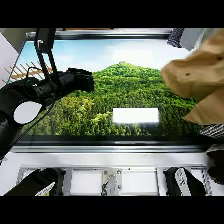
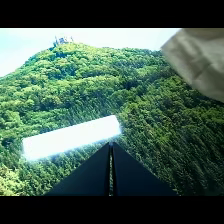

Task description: Fold the clothes and pants, and hang the long-sleeved shirts on hangers.

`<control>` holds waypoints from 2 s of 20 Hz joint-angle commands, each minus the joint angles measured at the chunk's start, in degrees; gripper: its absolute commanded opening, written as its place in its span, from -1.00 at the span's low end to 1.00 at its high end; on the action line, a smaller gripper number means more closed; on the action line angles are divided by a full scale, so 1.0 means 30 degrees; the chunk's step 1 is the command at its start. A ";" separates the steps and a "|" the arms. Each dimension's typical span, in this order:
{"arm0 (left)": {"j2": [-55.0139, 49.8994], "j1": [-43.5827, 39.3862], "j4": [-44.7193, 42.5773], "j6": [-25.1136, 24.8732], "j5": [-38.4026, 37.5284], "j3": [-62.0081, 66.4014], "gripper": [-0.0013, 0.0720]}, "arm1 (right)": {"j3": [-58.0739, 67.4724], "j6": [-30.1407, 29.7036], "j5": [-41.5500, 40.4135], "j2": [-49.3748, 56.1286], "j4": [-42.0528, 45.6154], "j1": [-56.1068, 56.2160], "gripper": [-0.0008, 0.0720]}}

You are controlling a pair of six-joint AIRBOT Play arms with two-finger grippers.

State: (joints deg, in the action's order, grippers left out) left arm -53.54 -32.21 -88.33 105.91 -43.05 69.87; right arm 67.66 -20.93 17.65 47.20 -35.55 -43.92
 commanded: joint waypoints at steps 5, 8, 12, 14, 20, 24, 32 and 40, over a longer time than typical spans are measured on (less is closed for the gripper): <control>-0.0160 0.0015 -0.0036 -0.0007 0.0007 0.0007 -0.88 | 0.5901 -0.2324 -0.6251 0.2936 0.0663 -0.0182 -0.94; -0.0160 0.0015 -0.0036 -0.0007 0.0000 0.0007 -0.88 | 0.7621 -0.2339 -0.6528 0.3504 0.1370 -0.0182 -0.94; -0.0160 0.0015 -0.0029 -0.0007 -0.0007 0.0007 -0.88 | 0.9129 -0.2324 -0.7133 0.3847 0.2463 -0.0189 -0.94; -0.0160 0.0015 -0.0029 -0.0007 -0.0015 0.0007 -0.88 | 0.9632 -0.2324 -0.7125 0.3854 0.2980 -0.0197 -0.94; -0.0160 0.0015 -0.0029 -0.0007 -0.0022 0.0007 -0.88 | 1.0251 -0.2324 -0.7453 0.3854 0.3002 -0.0197 -0.94; -0.0160 0.0015 -0.0036 -0.0007 -0.0022 0.0007 -0.88 | 1.0280 -0.2324 -0.7468 0.3876 0.2994 -0.0605 -0.94; -0.0168 0.0015 -0.0029 -0.0007 -0.0015 0.0007 -0.88 | 1.0295 -0.1872 -0.7941 0.4612 0.2543 -0.3133 -0.94; -0.0168 0.0015 -0.0015 0.0000 -0.0015 0.0007 -0.88 | 1.0287 -0.1894 -0.9887 0.6564 0.1086 -0.3300 -0.94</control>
State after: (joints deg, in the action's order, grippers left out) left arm -54.00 -32.21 -88.33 105.91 -43.11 69.87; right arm 98.56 -26.76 -8.64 64.95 -30.76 -53.63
